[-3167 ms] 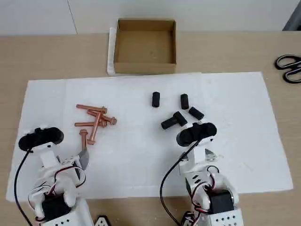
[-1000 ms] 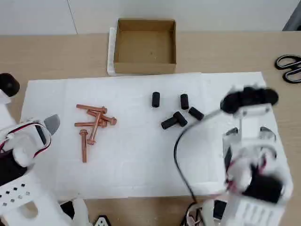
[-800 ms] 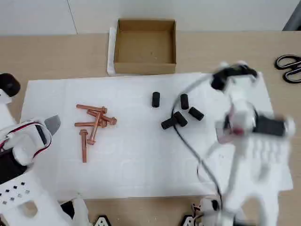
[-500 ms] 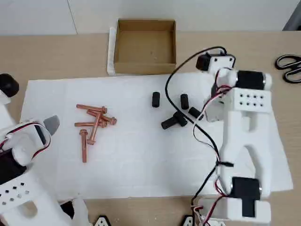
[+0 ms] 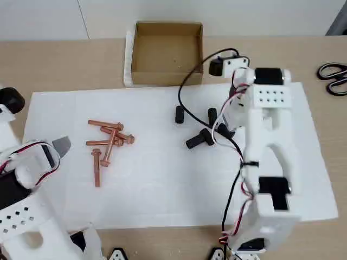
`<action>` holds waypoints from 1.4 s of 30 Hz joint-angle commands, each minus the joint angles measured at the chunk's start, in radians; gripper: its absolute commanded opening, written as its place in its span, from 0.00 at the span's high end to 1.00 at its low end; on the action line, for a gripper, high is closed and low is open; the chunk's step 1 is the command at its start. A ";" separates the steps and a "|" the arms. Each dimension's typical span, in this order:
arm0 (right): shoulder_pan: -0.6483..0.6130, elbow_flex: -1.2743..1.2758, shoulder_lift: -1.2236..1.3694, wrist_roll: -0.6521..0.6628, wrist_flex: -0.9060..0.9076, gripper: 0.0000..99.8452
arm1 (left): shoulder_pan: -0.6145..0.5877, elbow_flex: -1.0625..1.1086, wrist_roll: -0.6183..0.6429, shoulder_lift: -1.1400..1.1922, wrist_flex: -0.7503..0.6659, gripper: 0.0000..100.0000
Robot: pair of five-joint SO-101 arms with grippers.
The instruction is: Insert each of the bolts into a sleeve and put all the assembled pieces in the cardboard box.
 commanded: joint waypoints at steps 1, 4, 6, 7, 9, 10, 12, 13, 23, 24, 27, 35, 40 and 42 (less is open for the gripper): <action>-0.012 -0.186 0.087 0.020 0.028 0.78 | 0.002 -0.004 0.008 0.002 -0.005 0.70; -0.028 -0.247 0.170 0.054 0.027 0.78 | 0.002 -0.004 0.008 0.000 -0.002 0.70; -0.044 -0.250 0.209 0.078 0.027 0.78 | 0.002 -0.004 0.008 0.000 0.000 0.70; -0.053 -0.250 0.228 0.091 0.028 0.78 | 0.002 -0.004 0.008 0.000 0.000 0.70; -0.067 -0.250 0.259 0.103 0.030 0.78 | 0.002 -0.004 0.008 -0.002 0.000 0.70; -0.074 -0.250 0.272 0.103 0.027 0.78 | 0.002 -0.004 0.008 -0.002 0.000 0.70; -0.084 -0.252 0.294 0.115 0.025 0.78 | 0.002 -0.004 0.008 -0.002 0.000 0.70; -0.087 -0.252 0.305 0.130 0.025 0.78 | 0.002 -0.004 0.008 -0.002 0.000 0.70; -0.064 -0.253 0.407 0.169 -0.031 0.78 | 0.002 -0.004 0.008 -0.002 0.000 0.70; -0.064 -0.253 0.418 0.169 -0.039 0.78 | 0.002 -0.002 0.008 -0.002 0.000 0.70; -0.064 -0.253 0.449 0.175 -0.051 0.78 | 0.002 0.008 0.008 -0.003 -0.003 0.70; -0.061 -0.253 0.522 0.175 -0.099 0.78 | 0.002 0.033 0.003 -0.008 -0.005 0.70; -0.033 -0.253 0.552 0.175 -0.117 0.88 | 0.002 0.033 0.003 -0.008 -0.005 0.70; -0.018 -0.253 0.561 0.173 -0.117 0.94 | 0.002 0.033 0.003 -0.008 -0.005 0.70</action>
